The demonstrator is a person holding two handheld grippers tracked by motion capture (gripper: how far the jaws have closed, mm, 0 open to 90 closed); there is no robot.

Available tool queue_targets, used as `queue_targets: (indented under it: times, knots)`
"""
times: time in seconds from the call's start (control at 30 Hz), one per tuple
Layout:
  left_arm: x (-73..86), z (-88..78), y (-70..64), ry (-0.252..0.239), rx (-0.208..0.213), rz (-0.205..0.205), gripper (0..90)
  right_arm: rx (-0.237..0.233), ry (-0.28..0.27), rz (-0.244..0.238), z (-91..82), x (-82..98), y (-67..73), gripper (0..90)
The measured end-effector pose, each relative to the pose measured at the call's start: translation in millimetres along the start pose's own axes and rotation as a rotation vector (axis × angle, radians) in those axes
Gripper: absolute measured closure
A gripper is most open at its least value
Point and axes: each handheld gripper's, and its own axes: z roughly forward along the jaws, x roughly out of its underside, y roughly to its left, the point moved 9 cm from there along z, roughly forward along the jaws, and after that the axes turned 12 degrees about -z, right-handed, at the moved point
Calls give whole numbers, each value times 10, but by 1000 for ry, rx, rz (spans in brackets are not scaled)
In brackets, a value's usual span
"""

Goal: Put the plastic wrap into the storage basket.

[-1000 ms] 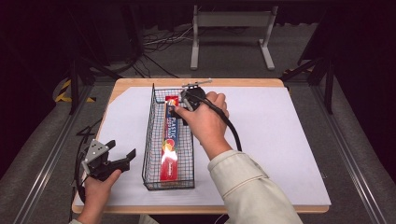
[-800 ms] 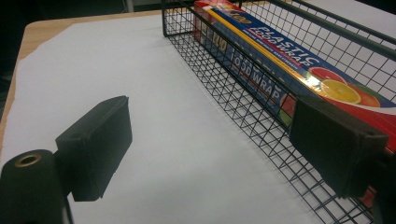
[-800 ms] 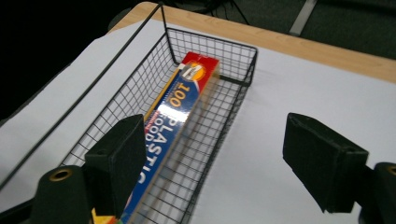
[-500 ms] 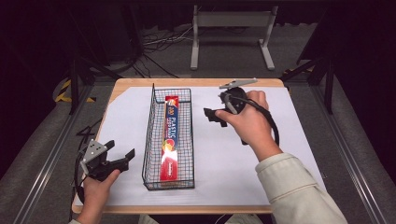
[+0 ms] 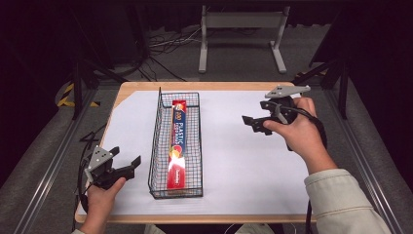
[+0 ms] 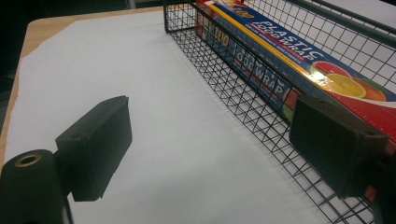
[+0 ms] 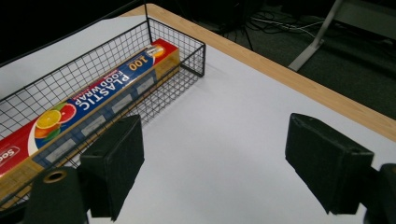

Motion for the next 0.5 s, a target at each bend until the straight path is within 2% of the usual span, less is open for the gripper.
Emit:
queue_targets:
  times: [0.1,0.2,0.33,0.5]
  knots:
    - [8,7,0,6,0,4,139,31,12,16,-80,109,-129,200]
    - [13,0,-2,4,-1,4,139,23,-13,14,-150,184,-219,199]
    - [20,-19,14,4,-4,1,139,11,-24,-2,-198,251,-270,199]
    - [36,-57,44,3,-17,-4,139,28,-59,-6,-244,366,-355,193]
